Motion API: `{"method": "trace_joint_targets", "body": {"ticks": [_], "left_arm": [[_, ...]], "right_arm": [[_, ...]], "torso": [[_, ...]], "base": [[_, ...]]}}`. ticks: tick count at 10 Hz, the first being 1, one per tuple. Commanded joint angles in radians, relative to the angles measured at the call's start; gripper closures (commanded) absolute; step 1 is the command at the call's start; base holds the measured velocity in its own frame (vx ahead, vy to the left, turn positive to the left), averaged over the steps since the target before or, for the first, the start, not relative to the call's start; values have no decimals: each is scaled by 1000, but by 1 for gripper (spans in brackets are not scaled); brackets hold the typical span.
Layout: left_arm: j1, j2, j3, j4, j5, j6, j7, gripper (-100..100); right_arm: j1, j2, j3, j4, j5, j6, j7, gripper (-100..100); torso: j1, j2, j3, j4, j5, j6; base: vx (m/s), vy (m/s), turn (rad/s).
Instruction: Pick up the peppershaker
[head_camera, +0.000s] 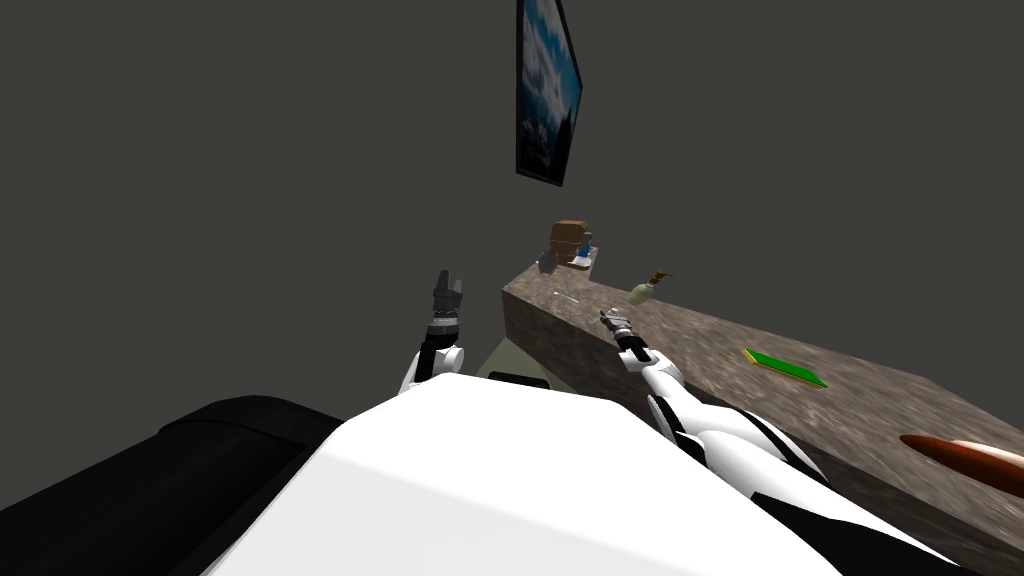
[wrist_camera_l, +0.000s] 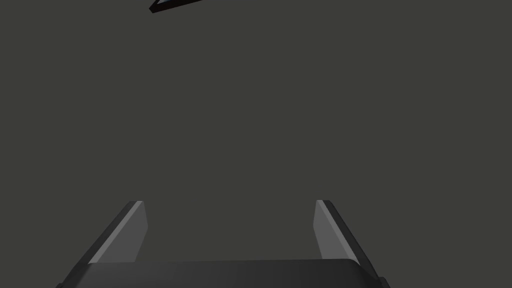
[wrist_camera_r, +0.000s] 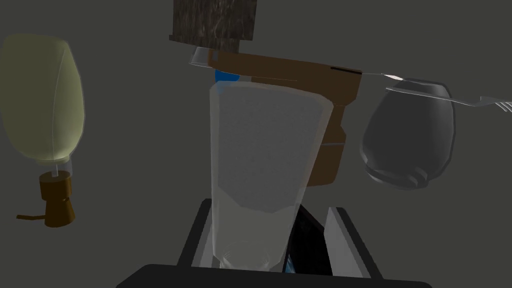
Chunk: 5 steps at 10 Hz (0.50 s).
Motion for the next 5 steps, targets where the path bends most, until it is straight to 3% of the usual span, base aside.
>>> {"method": "trace_joint_targets", "body": {"ticks": [1, 4, 5], "left_arm": [[0, 0, 0, 0, 0, 0, 0, 0], [0, 0, 0, 0, 0, 0, 0, 0], [0, 0, 0, 0, 0, 0, 0, 0]], "right_arm": [[0, 0, 0, 0, 0, 0, 0, 100], [0, 0, 0, 0, 0, 0, 0, 100], [0, 0, 0, 0, 0, 0, 0, 0]], "torso": [[0, 0, 0, 0, 0, 0], [0, -2, -1, -1, 0, 0], [0, -2, -1, -1, 0, 0]], "base": [[0, 0, 0], [0, 0, 0], [0, 0, 0]]}}
